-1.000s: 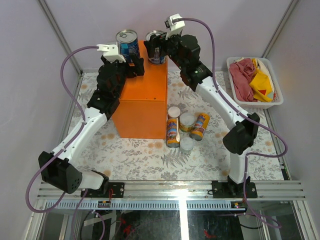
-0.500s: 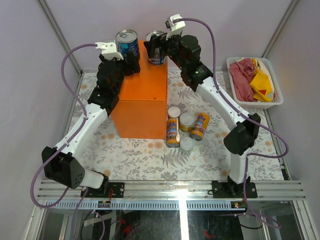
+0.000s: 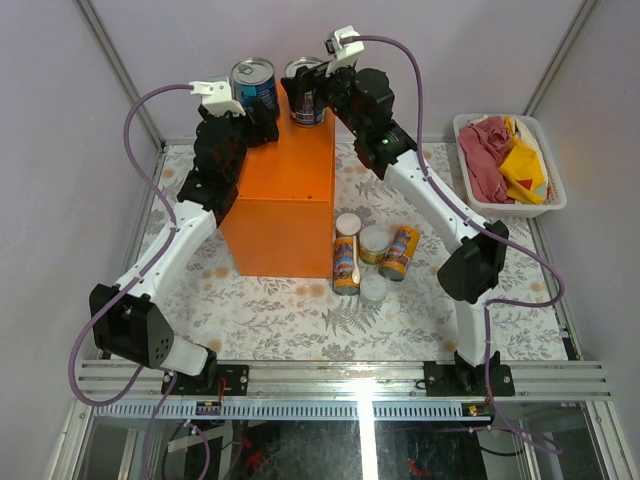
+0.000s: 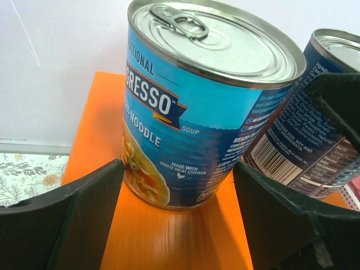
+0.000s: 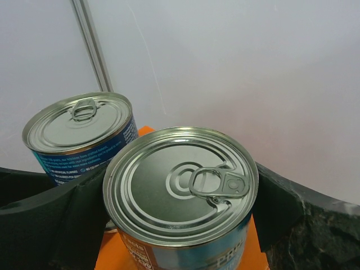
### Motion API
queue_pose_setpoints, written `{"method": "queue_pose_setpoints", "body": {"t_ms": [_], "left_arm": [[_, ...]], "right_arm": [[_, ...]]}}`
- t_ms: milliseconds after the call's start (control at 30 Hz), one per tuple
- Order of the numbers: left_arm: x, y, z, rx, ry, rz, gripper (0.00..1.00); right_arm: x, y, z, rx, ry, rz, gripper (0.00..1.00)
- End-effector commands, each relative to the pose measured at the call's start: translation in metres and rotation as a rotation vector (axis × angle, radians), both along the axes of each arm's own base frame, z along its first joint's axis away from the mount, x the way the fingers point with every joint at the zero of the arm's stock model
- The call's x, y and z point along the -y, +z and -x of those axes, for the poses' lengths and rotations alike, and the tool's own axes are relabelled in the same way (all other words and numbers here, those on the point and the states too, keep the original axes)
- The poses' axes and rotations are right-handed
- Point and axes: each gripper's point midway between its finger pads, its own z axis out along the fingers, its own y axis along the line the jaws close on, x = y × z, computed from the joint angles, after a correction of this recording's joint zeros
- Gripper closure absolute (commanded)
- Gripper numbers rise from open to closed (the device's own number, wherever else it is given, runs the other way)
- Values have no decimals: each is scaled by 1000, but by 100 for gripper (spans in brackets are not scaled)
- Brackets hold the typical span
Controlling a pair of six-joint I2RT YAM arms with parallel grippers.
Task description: Place and organize the canned foods onto the counter
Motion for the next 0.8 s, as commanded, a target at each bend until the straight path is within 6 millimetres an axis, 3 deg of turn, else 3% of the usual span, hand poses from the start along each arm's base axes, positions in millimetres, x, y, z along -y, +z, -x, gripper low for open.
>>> {"method": "queue_pose_setpoints", "body": {"t_ms": [0,300,767], "left_arm": [[-8,31,-11,102,25,54,23],[-18,24,-23,92,58,85,22],[-12,20,-33,83,21,100,19]], "right_arm": [[1,72,20,166,33,-141,6],[-7,59,7,153,30,-136,3],[-8,53,-4,151,11,-121,1]]}}
